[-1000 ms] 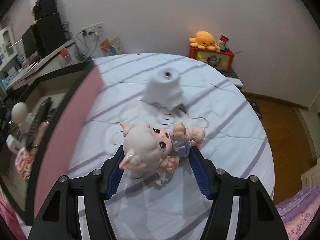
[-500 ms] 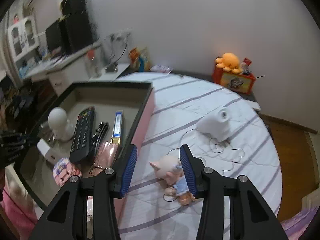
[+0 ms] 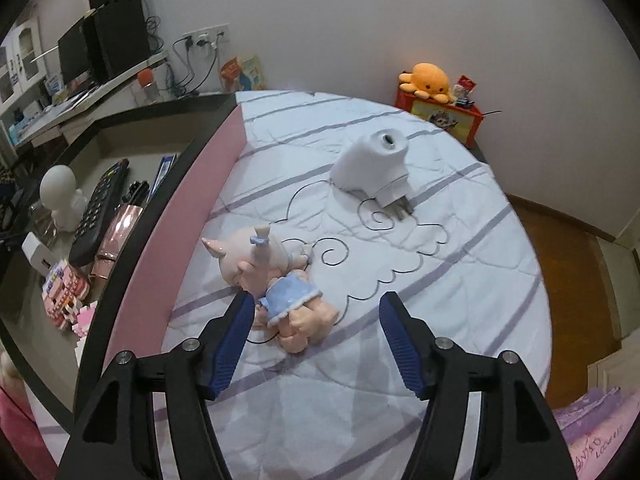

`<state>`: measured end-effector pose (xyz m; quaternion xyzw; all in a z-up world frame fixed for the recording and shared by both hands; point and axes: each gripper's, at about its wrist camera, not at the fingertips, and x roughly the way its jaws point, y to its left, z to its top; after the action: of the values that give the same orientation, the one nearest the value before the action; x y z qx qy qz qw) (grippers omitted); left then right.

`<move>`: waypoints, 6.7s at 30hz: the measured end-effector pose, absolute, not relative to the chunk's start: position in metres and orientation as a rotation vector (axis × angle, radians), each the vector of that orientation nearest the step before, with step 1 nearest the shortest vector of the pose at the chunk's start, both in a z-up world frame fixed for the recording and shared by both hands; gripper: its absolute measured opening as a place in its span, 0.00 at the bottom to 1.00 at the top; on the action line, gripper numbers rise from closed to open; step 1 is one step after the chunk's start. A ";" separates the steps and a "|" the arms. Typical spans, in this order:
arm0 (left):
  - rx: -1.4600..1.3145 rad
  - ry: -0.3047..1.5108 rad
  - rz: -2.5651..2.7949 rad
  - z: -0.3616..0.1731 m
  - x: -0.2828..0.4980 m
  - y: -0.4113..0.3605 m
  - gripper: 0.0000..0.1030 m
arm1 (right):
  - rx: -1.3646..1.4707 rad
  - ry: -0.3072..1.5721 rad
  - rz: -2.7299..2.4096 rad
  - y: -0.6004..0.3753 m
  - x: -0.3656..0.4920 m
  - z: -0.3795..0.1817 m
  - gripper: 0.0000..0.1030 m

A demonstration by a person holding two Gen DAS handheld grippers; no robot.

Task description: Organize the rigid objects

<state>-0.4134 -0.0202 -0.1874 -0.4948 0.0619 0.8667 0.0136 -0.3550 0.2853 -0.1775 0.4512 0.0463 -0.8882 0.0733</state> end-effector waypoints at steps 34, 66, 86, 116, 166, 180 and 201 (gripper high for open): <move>-1.555 0.187 2.694 -0.187 -0.413 -0.019 0.09 | 1.072 0.098 -2.589 0.204 -0.381 -0.114 0.43; -1.517 0.176 2.678 -0.186 -0.408 -0.026 0.12 | 1.201 0.296 -2.311 0.081 -0.370 -0.149 0.38; -1.536 0.187 2.692 -0.188 -0.409 -0.022 0.12 | 1.159 0.161 -2.456 0.143 -0.365 -0.123 0.47; -1.550 0.218 2.696 -0.190 -0.412 -0.020 0.16 | 1.365 -0.046 -2.743 0.312 -0.397 -0.175 0.61; -1.562 0.237 2.684 -0.194 -0.412 -0.022 0.17 | 1.312 -0.065 -2.648 0.293 -0.425 -0.195 0.63; -1.549 0.240 2.685 -0.194 -0.409 -0.017 0.17 | 1.081 -0.054 -2.648 0.262 -0.386 -0.132 0.49; -1.521 0.214 2.678 -0.190 -0.411 -0.018 0.17 | 1.231 0.225 -2.399 0.129 -0.431 -0.149 0.49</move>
<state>-0.4112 -0.0179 -0.1897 -0.4926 0.0694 0.8671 0.0271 -0.4315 0.1289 -0.1487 0.4440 0.0812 -0.8657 0.2163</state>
